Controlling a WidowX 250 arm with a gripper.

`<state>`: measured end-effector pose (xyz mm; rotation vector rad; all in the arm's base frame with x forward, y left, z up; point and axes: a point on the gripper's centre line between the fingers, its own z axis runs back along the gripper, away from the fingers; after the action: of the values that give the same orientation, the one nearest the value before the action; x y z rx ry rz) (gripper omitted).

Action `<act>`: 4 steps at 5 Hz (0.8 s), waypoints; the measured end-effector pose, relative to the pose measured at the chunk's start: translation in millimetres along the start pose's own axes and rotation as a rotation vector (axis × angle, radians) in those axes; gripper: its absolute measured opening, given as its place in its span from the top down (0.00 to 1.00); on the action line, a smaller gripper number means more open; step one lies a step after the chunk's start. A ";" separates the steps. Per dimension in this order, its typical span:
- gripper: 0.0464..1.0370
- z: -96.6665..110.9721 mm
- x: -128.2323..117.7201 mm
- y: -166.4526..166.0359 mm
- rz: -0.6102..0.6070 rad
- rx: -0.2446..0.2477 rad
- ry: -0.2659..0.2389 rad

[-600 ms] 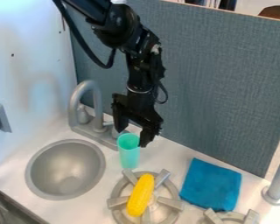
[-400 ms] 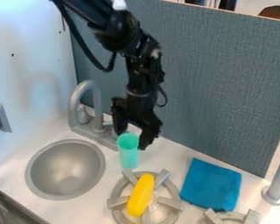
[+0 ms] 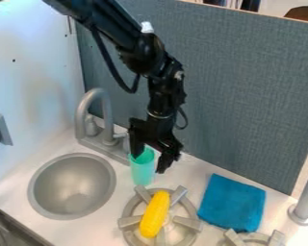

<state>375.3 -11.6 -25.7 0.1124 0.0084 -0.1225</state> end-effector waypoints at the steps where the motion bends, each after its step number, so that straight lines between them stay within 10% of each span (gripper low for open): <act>1: 0.03 -5.8 8.3 0.5 0.003 0.005 0.006; 4: 0.07 -26.5 19.3 14.1 0.031 0.061 0.083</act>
<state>396.1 2.9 -50.8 0.1784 0.0858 -0.0875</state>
